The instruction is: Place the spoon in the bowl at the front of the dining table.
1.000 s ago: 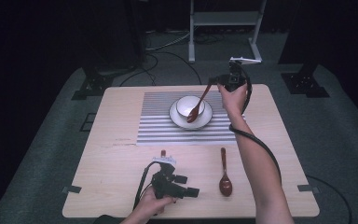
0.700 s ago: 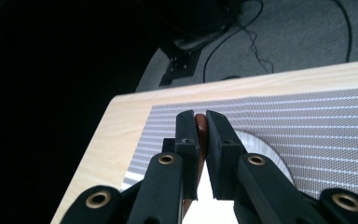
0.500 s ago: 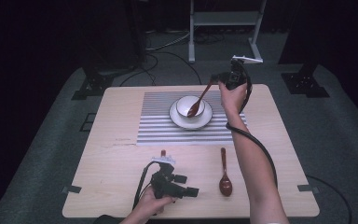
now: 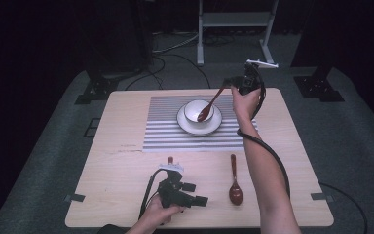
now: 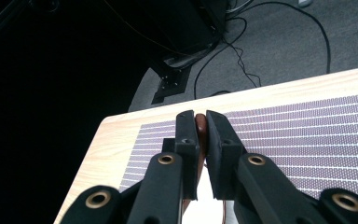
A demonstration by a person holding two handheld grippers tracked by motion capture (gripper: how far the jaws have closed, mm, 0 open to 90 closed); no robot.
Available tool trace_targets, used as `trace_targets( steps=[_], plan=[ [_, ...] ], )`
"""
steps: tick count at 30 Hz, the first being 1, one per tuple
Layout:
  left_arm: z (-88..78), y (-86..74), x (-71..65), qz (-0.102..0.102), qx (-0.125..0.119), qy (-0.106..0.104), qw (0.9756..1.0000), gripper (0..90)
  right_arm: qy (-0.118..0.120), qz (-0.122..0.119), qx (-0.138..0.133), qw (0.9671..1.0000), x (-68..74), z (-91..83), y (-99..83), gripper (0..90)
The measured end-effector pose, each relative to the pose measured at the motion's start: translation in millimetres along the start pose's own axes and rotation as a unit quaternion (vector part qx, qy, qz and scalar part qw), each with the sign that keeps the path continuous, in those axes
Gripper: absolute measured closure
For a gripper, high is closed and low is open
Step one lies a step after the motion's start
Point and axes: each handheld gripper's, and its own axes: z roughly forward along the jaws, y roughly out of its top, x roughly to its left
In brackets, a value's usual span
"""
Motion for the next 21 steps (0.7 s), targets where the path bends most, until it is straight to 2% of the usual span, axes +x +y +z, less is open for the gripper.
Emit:
trace_targets(
  steps=[12, 21],
  plan=[
    [1.1, -0.2, -0.4, -0.004, 0.000, -0.001, 1.0000, 5.3, -0.007, 0.008, 0.002, 0.9999, -10.9, 3.0, -5.7, 82.9],
    [0.8, 0.0, 0.2, 0.000, 0.000, -0.001, 1.0000, 5.3, -0.011, 0.004, 0.023, 0.9997, -16.1, 8.0, -11.7, 81.9]
  ],
)
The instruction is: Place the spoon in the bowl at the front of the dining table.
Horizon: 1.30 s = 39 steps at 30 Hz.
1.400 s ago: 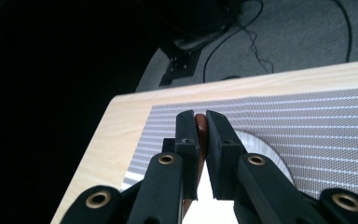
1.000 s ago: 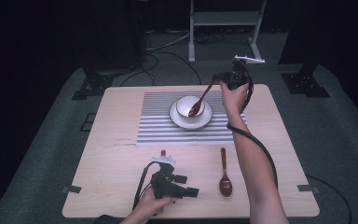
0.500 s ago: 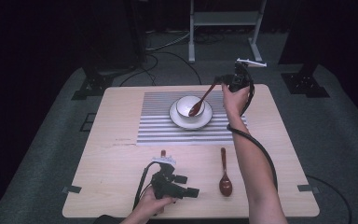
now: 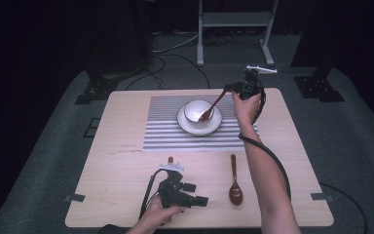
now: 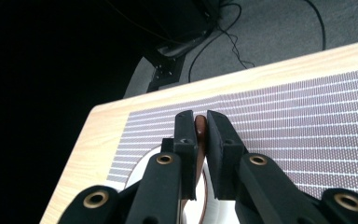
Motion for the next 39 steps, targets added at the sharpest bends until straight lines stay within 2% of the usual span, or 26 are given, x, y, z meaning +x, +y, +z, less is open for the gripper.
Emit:
trace_targets(
  steps=[6, 12, 15, 24, 35, 39],
  plan=[
    [-0.5, 0.1, 0.4, 0.001, -0.002, 0.001, 1.0000, 5.3, -0.002, 0.001, 0.013, 0.9999, -5.0, 5.5, -5.5, 81.3],
    [-0.4, 0.0, -0.1, 0.001, -0.002, 0.002, 1.0000, 5.3, -0.005, 0.002, 0.024, 0.9997, -10.2, 10.2, -10.5, 76.2],
    [-0.4, 0.1, 0.1, 0.000, -0.002, 0.002, 1.0000, 5.3, 0.006, 0.007, 0.035, 0.9993, -14.0, 12.0, -11.2, 74.2],
    [-0.2, 0.2, 0.1, 0.002, -0.003, 0.004, 1.0000, 5.3, 0.010, 0.014, 0.047, 0.9988, -23.2, 10.6, -14.7, 70.3],
    [0.0, 0.8, 0.3, 0.000, -0.002, 0.005, 1.0000, 5.3, 0.015, 0.011, 0.052, 0.9985, -31.1, 6.8, -17.9, 68.4],
    [-0.4, 0.8, 0.7, 0.001, -0.001, 0.004, 1.0000, 5.2, 0.027, 0.016, 0.054, 0.9980, -34.8, 2.6, -18.4, 66.2]
  ],
)
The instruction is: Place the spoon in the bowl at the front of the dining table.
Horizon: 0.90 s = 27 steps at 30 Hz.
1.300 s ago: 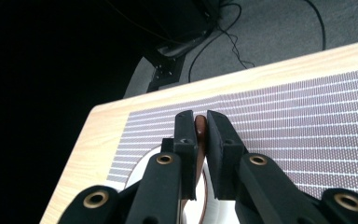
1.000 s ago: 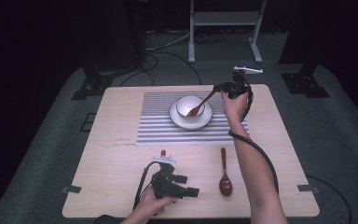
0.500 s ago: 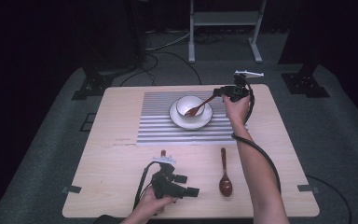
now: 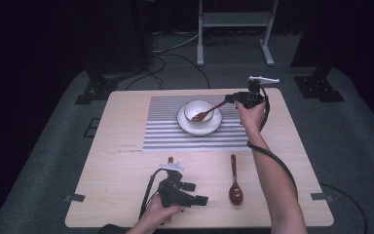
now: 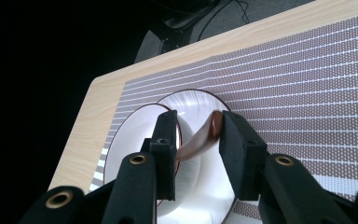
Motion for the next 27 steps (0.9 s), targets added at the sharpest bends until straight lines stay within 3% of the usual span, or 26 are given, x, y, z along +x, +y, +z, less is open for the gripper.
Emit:
trace_targets(
  steps=[13, 27],
  plan=[
    [1.3, 1.5, 0.9, -0.001, 0.001, 0.001, 1.0000, 5.3, 0.009, -0.016, 0.017, 0.9997, -4.5, -12.3, -7.9, 59.6],
    [-0.5, 0.9, 0.4, 0.002, -0.002, 0.001, 1.0000, 5.3, 0.035, -0.039, 0.033, 0.9981, -3.3, -22.6, -23.3, 45.3]
  ],
)
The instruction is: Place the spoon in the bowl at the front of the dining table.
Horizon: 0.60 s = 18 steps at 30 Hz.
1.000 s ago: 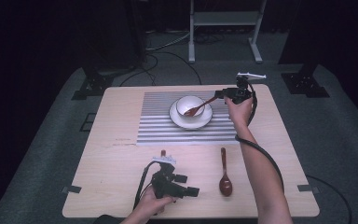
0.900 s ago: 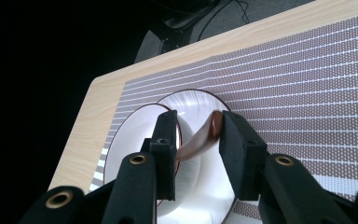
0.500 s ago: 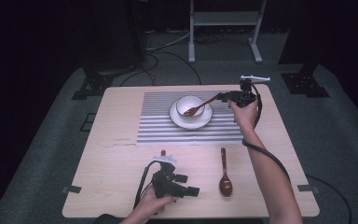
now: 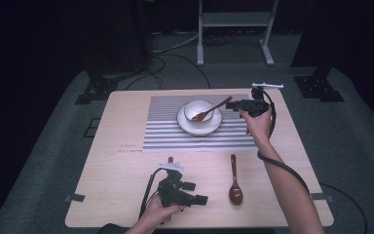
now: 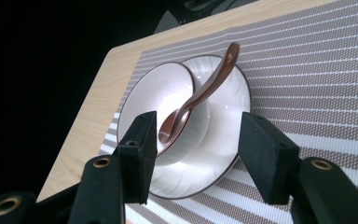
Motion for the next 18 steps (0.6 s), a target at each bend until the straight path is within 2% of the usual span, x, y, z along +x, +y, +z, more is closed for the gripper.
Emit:
trace_targets(
  steps=[5, 18],
  plan=[
    [0.0, 0.2, 1.0, -0.001, 0.001, 0.002, 1.0000, 5.2, 0.010, 0.000, 0.009, 0.9999, 0.1, -1.5, -5.7, 42.7],
    [-0.6, -0.1, 2.0, -0.002, 0.000, 0.003, 1.0000, 5.3, 0.019, -0.015, 0.031, 0.9992, 0.5, -8.1, -20.8, 40.0]
  ],
)
